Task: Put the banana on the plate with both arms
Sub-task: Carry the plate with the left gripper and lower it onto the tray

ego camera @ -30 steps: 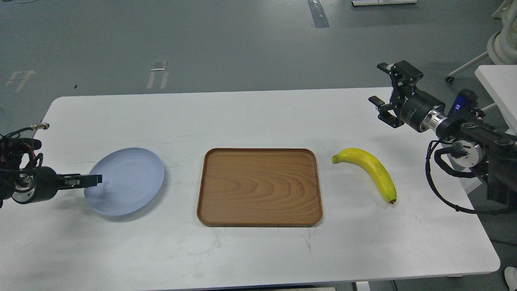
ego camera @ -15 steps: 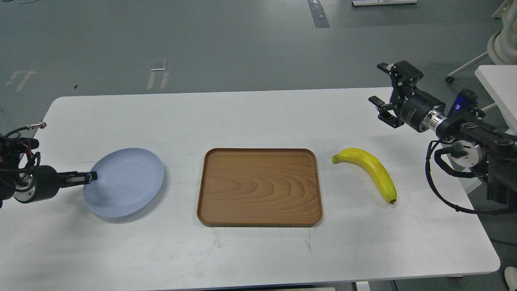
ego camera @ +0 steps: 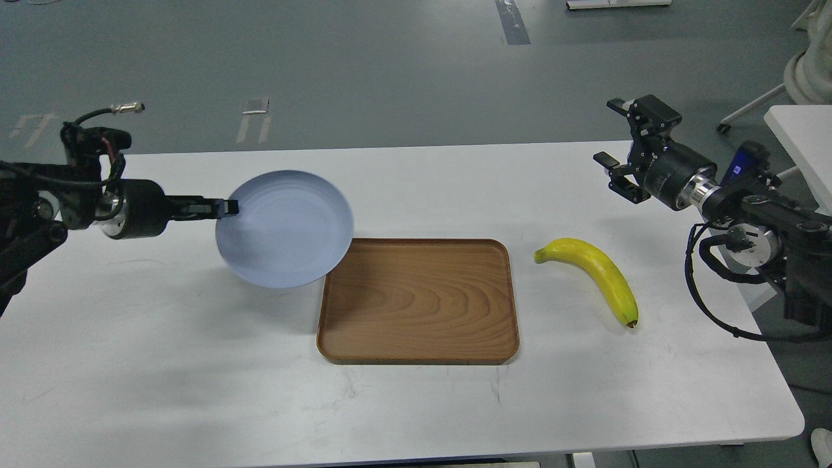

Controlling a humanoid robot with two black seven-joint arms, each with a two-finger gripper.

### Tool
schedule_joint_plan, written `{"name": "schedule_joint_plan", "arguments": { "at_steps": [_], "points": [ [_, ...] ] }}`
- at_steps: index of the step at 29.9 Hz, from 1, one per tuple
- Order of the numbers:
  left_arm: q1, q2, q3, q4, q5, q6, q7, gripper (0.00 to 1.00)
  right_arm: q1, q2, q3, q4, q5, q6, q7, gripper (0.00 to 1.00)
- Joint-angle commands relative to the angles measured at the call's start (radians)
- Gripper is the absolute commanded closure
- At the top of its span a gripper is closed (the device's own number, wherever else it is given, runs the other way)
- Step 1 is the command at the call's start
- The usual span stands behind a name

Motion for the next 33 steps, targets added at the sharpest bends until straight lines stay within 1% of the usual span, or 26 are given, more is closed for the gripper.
{"name": "schedule_joint_plan", "arguments": {
  "at_steps": [1,2,4,5,7,9,11,15,18,19,23,31,32,33],
  "points": [
    [-0.076,-0.127,0.002,-0.010,0.007,-0.016,0.000,1.00,0.000,-0.005,-0.001,0.000,0.000,0.000,0.000,0.00],
    [-0.084,-0.151,0.002,-0.008,0.009,-0.016,0.000,1.00,0.000,-0.005,-0.001,0.000,0.000,0.000,0.000,0.00],
    [-0.103,-0.248,0.013,0.007,0.010,-0.016,0.000,1.00,0.000,-0.005,-0.001,0.000,-0.001,0.000,0.000,0.00],
    [-0.104,-0.248,0.013,0.007,0.010,-0.016,0.000,1.00,0.000,-0.005,-0.001,0.000,-0.001,0.000,0.000,0.00],
    [-0.119,-0.320,0.059,0.030,0.010,-0.016,0.000,1.00,0.000,-0.005,-0.001,0.000,0.000,0.000,0.000,0.00],
    [-0.133,-0.416,0.132,0.104,0.009,-0.016,0.000,1.00,0.000,-0.005,-0.001,0.000,0.000,0.000,0.000,0.00],
    [-0.131,-0.479,0.165,0.163,0.007,-0.016,0.000,1.00,0.000,-0.006,-0.001,0.000,0.000,0.000,0.000,0.00],
    [-0.119,-0.569,0.171,0.266,0.007,-0.016,0.000,1.00,0.001,-0.011,-0.001,0.000,0.000,0.000,0.000,0.00],
    [-0.110,-0.604,0.178,0.319,0.007,-0.016,0.000,1.00,0.000,-0.011,0.001,0.000,0.000,0.000,0.000,0.00],
    [-0.110,-0.604,0.179,0.319,0.007,-0.016,0.000,1.00,0.000,-0.011,0.001,0.000,0.000,0.000,0.000,0.00],
    [-0.096,-0.609,0.254,0.342,0.000,-0.016,0.000,1.00,-0.004,-0.011,0.001,0.000,0.000,0.000,0.000,0.00],
    [-0.071,-0.609,0.257,0.372,-0.002,-0.016,0.000,1.00,0.000,-0.014,0.001,0.000,0.000,0.000,0.000,0.00],
    [-0.071,-0.609,0.257,0.372,-0.003,-0.016,0.000,0.95,0.000,-0.014,0.001,0.000,0.000,0.000,0.000,0.00],
    [-0.071,-0.609,0.257,0.372,-0.003,-0.016,0.000,0.84,0.000,-0.014,0.001,0.000,0.000,0.000,0.000,0.00]
  ]
}}
